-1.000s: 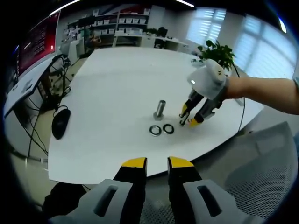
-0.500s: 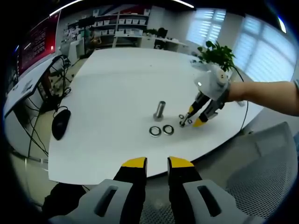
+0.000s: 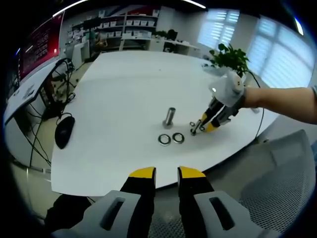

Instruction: Place the washer onto the threaded stud by aligning its center hole with the stud, sliding it down to the base, and recovering from edge contact or off-axis alignment until the washer reaches the visible bottom stop.

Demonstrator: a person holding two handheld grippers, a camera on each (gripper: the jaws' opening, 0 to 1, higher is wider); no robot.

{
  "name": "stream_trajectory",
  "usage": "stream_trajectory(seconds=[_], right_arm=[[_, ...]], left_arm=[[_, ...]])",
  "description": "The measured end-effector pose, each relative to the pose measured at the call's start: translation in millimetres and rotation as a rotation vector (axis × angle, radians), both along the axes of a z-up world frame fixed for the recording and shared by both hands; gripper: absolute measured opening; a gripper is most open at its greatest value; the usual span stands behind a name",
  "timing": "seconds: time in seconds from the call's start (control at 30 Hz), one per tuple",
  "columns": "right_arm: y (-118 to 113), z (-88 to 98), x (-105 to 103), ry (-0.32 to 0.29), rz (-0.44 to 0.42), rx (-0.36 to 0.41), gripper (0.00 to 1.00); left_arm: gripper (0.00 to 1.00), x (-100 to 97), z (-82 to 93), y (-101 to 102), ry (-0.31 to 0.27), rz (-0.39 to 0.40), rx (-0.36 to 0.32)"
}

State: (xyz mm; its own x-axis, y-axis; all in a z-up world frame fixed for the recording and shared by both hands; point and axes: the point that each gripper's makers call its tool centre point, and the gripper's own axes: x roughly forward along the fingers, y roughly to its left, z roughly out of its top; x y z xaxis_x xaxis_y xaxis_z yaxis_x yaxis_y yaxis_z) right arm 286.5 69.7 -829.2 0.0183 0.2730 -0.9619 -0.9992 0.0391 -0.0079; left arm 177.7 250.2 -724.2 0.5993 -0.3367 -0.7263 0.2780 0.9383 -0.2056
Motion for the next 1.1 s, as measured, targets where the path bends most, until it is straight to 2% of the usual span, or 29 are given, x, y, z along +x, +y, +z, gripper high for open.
stream_trajectory(seconds=[0.07,0.17,0.23,0.3,0.47,0.63,0.7,0.93,1.1], right_arm=[[-2.5,6.8,-1.2,0.002,-0.022,-0.007,0.03],[-5.5,3.8,-0.3,0.009,-0.029,-0.030,0.04],[-3.8,3.4,2.0,0.003,-0.027,-0.024,0.07],[-2.7,2.9,3.8,0.002,-0.042,-0.024,0.15],[-3.9,-3.8,8.7,-0.007,-0.040,-0.043,0.19],[-4.3,-11.3,8.2,0.014,-0.054,-0.046,0.19],[-4.3,-11.6,10.7,-0.003,-0.045,-0.047,0.17],[-4.8,-11.6,8.1,0.000,-0.041,-0.050,0.15],[-1.2,3.5,4.7,0.002,-0.048,-0.014,0.14]], left_arm=[[0.15,0.0,-0.1,-0.1,0.000,-0.001,0.000],[0.15,-0.4,-0.5,-0.1,0.002,-0.002,0.002],[0.15,-0.3,-0.6,0.1,0.001,-0.003,0.003],[0.15,-0.4,-0.7,0.3,0.002,-0.001,0.002],[0.15,-0.8,-1.2,0.3,0.005,-0.002,0.004],[0.15,-1.4,-1.6,0.1,0.008,-0.005,0.006],[0.15,-1.5,-1.6,0.0,0.009,-0.004,0.006],[0.15,-1.1,-1.5,-0.2,0.008,-0.004,0.004],[0.15,-0.8,-1.3,-0.3,0.007,-0.004,0.003]])
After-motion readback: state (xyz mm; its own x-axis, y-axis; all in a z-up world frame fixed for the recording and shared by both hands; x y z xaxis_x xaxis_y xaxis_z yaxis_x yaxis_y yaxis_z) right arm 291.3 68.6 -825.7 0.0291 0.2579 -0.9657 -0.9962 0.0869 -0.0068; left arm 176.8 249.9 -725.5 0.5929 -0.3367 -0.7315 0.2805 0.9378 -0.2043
